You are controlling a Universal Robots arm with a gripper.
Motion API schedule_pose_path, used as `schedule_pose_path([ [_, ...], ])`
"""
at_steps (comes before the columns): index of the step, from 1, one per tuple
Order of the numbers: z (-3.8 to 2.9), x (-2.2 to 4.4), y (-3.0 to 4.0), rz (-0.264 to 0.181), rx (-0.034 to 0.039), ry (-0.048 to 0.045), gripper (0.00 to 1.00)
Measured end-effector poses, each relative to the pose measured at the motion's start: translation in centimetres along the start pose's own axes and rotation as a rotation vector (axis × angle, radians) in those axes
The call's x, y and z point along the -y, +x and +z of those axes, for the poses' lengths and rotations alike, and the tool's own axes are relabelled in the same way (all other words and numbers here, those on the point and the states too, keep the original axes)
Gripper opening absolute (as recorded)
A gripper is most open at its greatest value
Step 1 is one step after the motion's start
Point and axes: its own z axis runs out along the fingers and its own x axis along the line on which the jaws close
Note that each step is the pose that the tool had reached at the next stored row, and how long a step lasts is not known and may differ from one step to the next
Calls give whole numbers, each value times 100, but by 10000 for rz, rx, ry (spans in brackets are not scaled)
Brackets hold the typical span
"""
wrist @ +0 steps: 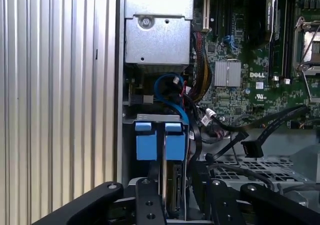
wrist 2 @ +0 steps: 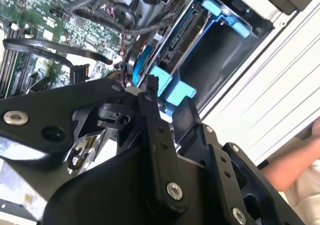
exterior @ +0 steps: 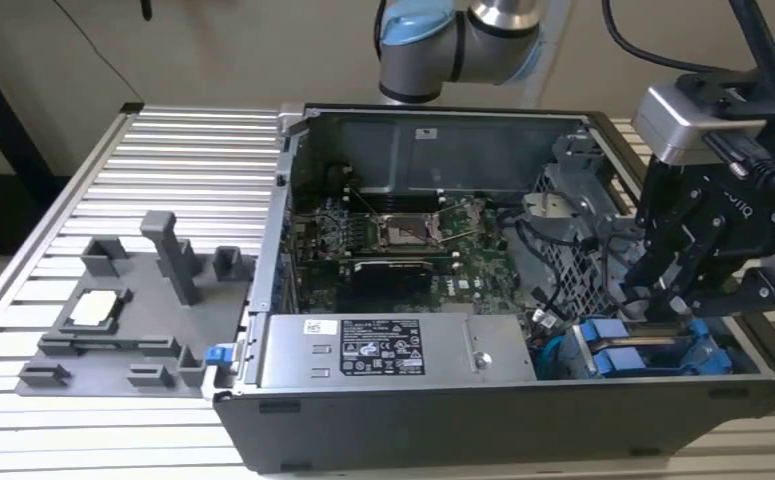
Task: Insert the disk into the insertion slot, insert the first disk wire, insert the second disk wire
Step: 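Insert the disk into the insertion slot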
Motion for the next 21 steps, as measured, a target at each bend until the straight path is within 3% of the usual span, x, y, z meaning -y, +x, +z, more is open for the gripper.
schedule_pose_path([
  [7,-162,-2,-4,2,8,-2,40],
  [13,-170,8,-5,-1,23,-3,40],
  [21,-171,132,-2,-44,99,-2,40],
])
